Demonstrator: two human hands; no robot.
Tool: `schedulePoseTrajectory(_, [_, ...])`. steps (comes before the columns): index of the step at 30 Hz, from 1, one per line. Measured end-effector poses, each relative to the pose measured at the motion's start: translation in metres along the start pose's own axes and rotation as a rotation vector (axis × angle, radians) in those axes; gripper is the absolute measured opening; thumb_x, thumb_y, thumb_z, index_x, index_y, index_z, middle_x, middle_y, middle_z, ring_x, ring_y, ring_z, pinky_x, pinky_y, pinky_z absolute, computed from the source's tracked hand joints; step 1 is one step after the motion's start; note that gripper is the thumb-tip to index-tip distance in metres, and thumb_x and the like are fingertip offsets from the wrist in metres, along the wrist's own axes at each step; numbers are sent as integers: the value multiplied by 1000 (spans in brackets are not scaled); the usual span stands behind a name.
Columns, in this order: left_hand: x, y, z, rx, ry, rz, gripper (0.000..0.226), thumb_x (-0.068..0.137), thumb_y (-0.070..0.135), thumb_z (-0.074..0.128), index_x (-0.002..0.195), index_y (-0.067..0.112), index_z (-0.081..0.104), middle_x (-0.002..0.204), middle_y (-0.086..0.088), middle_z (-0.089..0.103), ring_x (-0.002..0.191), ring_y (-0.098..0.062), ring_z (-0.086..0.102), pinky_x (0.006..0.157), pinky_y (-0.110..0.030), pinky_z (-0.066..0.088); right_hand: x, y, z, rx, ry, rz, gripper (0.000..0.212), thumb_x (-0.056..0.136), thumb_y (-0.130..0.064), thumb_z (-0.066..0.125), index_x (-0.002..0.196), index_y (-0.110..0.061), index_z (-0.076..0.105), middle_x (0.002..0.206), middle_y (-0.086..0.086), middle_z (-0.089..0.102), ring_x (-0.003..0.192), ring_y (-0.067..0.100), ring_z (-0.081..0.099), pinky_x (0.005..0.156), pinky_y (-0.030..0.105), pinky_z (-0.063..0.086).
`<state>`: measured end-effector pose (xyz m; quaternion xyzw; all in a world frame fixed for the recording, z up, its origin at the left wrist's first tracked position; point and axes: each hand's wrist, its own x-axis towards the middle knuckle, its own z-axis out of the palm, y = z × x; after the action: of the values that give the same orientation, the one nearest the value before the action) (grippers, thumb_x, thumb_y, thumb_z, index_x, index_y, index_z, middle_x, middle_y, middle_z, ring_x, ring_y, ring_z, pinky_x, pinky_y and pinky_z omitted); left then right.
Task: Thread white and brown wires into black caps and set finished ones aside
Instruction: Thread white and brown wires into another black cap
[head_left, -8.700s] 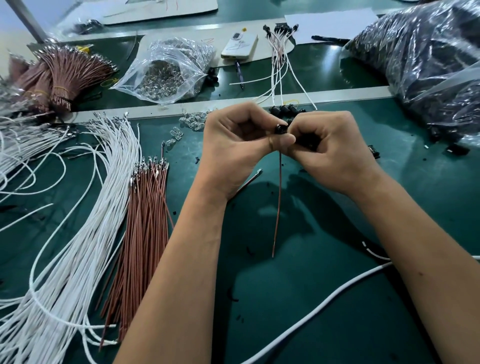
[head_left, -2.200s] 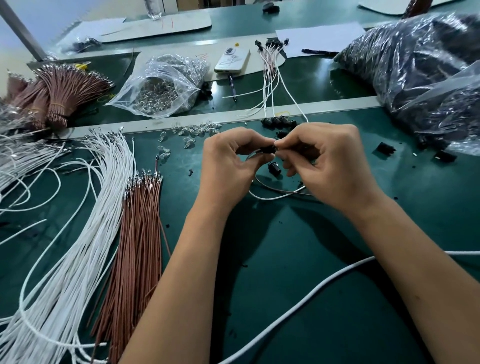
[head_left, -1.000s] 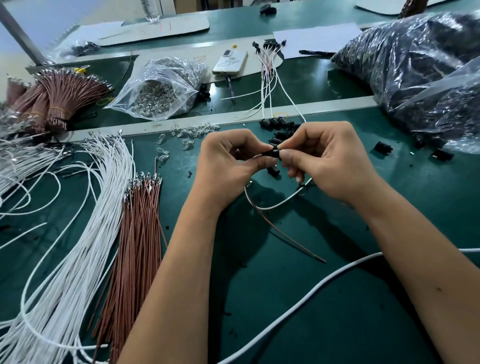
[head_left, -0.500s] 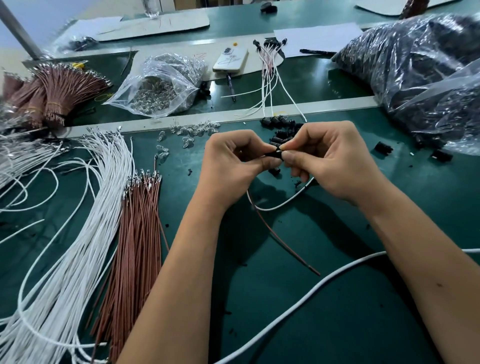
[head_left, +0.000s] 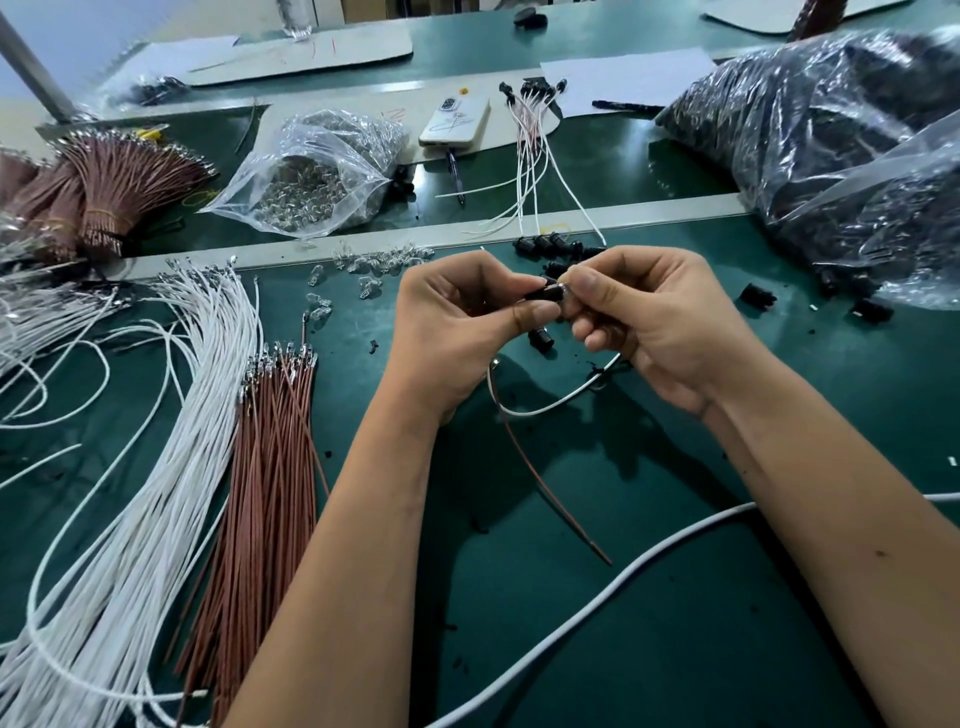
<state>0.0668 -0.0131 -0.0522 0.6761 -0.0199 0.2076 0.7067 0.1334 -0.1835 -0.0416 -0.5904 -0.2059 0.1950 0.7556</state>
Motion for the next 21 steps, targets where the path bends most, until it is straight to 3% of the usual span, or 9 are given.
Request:
schedulePoseTrajectory(9, [0,-1,2,-24,20,12,24,70,-14,80,73,6,67,76,-1,76,72,-12,71,73,-25,57,-3,1,10,-20,-7,-110,16,86,-20,75,70,-18,72,64,9,67,50,15,62,47,21,51])
schedulePoseTrajectory(17, [-1,-1,7,-27,15,-11,24,71,-13,80,71,5,64,77,-3,76,72,-15,71,76,-32,60,-4,1,12,-32,7,-130,16,87,-19,74,73,-15,68,63,8,67,46,16,60,44,22,50])
schedulePoseTrajectory(21, [-1,1,12,-96,39,-27,23,72,-12,79,72,4,62,78,-5,76,71,-16,71,75,-32,59,-3,-1,12,105,9,-55,17,90,-22,69,83,-6,68,64,7,65,49,15,58,45,20,48])
